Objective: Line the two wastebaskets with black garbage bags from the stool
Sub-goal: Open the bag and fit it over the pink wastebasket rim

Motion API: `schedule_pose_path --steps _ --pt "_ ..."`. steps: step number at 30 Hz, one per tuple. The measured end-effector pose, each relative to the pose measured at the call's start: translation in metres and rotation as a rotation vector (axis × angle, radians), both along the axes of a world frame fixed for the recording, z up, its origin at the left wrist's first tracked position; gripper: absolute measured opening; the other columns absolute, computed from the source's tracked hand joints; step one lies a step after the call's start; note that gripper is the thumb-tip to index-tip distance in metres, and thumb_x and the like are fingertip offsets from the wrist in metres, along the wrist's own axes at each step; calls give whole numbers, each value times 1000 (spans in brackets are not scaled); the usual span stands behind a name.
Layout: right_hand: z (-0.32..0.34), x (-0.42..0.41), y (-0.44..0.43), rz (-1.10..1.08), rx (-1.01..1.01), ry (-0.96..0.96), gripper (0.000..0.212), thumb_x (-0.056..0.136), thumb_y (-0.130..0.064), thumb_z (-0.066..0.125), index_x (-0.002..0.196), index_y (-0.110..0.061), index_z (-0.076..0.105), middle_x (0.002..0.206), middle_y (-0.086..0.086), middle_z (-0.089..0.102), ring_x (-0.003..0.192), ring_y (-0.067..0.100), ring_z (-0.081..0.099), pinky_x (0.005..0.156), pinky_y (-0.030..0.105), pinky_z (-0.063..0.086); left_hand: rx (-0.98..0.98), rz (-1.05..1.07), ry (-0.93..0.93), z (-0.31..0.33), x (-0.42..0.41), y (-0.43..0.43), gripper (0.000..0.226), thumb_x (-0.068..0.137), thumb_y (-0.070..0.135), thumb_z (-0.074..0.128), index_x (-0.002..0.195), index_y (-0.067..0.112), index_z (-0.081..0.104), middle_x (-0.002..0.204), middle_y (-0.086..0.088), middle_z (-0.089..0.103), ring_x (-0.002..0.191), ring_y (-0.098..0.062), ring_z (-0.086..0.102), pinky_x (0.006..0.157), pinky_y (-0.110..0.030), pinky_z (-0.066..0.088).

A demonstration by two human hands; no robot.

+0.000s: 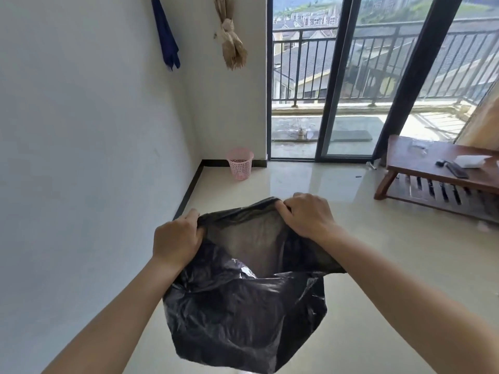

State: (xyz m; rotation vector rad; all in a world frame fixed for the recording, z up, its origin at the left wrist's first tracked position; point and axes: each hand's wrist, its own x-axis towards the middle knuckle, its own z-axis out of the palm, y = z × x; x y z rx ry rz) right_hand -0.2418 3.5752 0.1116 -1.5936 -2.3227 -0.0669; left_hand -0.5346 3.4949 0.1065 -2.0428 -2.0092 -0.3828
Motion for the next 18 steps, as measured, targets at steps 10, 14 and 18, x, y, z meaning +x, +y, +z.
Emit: schedule_pose_path --steps 10,14,18 --pt "9 -48 258 -72 25 -44 58 92 -68 28 63 -24 53 68 -5 55 61 21 59 57 30 37 -29 -109 26 25 -53 303 24 82 26 56 71 19 37 50 2 47 42 -23 33 45 -25 25" --pt "-8 -49 368 -90 -10 -50 64 76 -86 38 74 -24 57 73 -7 55 64 20 60 60 31 44 -74 -140 53 6 -56 425 17 84 25 54 74 15 46 54 3 49 44 -24 38 46 -26 29" --pt "-31 -55 492 -73 -45 -69 75 67 -88 50 107 -26 67 94 -3 66 79 24 67 70 33 49 -147 -116 55 -12 -58 552 12 86 25 48 81 14 48 68 -1 61 56 -30 56 52 -30 40"
